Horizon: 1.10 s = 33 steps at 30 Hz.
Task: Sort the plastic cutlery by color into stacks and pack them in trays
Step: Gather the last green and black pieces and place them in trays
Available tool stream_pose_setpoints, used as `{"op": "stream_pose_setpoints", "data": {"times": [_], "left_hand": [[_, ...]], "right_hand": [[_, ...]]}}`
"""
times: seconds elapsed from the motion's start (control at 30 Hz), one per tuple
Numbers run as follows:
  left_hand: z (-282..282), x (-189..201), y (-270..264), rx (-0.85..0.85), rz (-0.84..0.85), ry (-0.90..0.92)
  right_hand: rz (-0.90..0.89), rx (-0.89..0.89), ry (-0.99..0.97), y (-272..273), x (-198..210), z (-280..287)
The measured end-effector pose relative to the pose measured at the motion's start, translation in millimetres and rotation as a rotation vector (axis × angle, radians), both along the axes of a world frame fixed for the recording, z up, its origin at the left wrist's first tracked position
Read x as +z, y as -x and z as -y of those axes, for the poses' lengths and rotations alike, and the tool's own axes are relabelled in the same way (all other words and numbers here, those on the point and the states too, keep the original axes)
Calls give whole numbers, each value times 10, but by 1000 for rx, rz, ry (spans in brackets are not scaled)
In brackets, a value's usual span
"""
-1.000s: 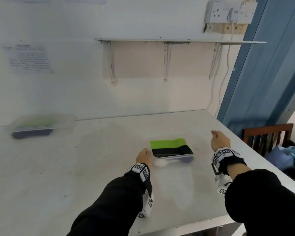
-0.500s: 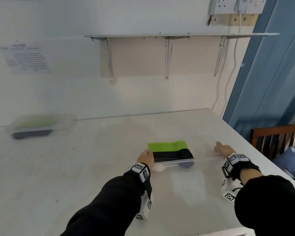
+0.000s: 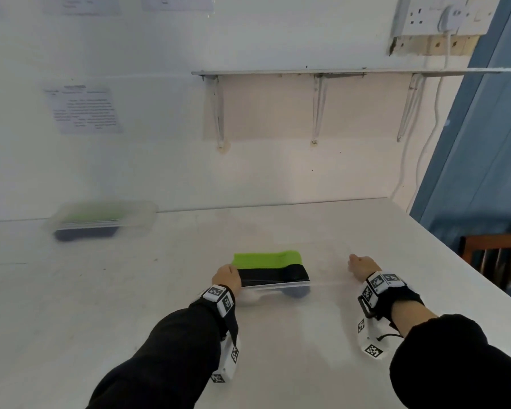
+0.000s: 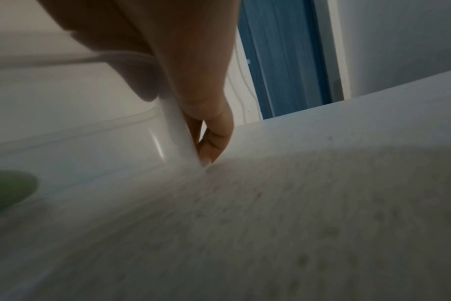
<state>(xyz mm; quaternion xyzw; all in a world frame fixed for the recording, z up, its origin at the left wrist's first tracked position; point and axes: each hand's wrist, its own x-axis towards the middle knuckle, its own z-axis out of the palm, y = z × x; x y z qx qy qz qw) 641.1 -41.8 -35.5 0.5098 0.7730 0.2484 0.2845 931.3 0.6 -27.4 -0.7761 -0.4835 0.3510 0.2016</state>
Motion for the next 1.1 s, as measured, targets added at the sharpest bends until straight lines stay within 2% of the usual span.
{"op": "stream_pose_setpoints", "data": {"times": [0.1, 0.23, 0.43, 0.6, 0.73, 0.9, 1.1], "left_hand": [[33, 17, 171, -16, -1, -12], [46, 159, 452, -8, 5, -53], [159, 487, 1486, 76, -89, -131], [401, 431, 2437, 161, -158, -73], [571, 300, 2934, 167, -172, -33], [652, 147, 3244, 168, -129, -2], [660, 27, 3285, 173, -72, 18]], "right_hand": [[26, -47, -31, 211, 10, 39], [69, -76, -145, 547, 310, 91], [98, 65, -219, 1614, 714, 168], [84, 183, -182, 2595, 598, 391], [21, 197, -114, 3062, 443, 532], [22, 210, -88, 3334, 298, 629], [-10, 167, -33, 3433, 174, 637]]}}
